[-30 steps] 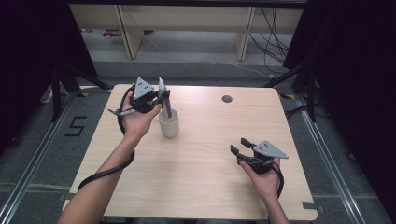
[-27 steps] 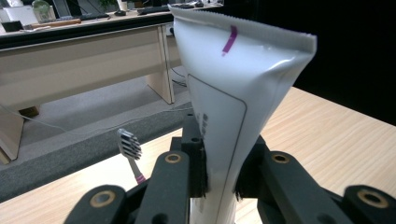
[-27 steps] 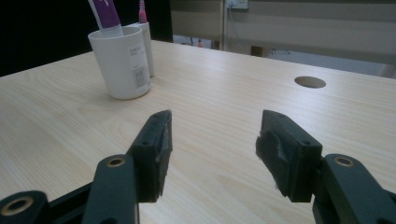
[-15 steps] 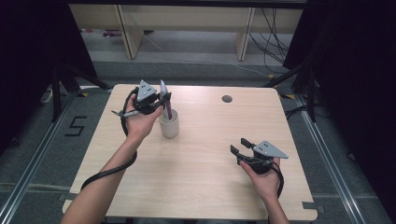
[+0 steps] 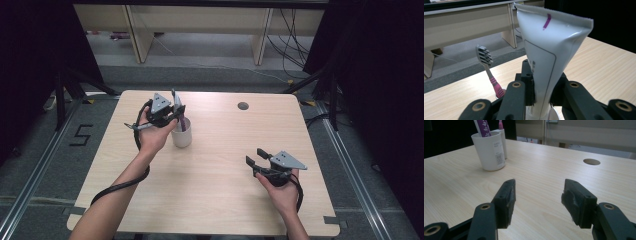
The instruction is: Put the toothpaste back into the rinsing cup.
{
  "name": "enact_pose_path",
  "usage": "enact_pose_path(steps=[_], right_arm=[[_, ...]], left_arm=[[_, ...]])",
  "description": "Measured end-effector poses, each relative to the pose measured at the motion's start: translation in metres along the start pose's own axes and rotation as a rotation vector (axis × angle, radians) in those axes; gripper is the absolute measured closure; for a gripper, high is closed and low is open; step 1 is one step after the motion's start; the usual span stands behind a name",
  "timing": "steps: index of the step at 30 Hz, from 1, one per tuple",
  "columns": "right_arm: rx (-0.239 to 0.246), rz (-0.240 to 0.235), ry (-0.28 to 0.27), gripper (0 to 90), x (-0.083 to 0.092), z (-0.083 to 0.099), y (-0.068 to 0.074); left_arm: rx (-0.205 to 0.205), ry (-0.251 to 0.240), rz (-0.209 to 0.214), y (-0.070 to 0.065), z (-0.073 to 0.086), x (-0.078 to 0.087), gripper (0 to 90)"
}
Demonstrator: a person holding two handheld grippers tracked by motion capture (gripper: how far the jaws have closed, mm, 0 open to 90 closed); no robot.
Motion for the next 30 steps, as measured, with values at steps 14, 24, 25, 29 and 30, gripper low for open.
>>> enact_pose_path(steps=[14, 24, 25, 29, 30], right_arm=[[0.028, -0.016, 0.012, 44.3, -0.001, 0.000, -0.001], [0.011, -0.019, 0.006, 44.1, -0.002, 0.001, 0.001], [-0.002, -0.021, 0.010, 44.1, -0.002, 0.001, 0.002], [0.030, -0.015, 0.012, 44.1, -0.001, 0.000, -0.001], [0.001, -0.020, 0.017, 44.1, -0.001, 0.001, 0.002]], left_arm=[[0.013, 0.025, -0.001, -0.002, 0.018, -0.008, 77.6], [0.026, 0.041, -0.003, -0.001, 0.027, -0.010, 77.5], [0.029, 0.041, -0.003, -0.001, 0.028, -0.011, 77.5], [0.035, 0.048, -0.005, 0.000, 0.032, -0.011, 77.4], [0.036, 0.043, -0.006, 0.000, 0.032, -0.012, 77.4]])
Point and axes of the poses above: each handheld gripper's, and its own axes: x roughly backward along the jaws, z roughly out of its underside, y roughly to its left, the point moved 6 cm from there along -x, roughly forward along the jaws, and after that the axes turned 2 degrees about -z, right-handed, at the moved point
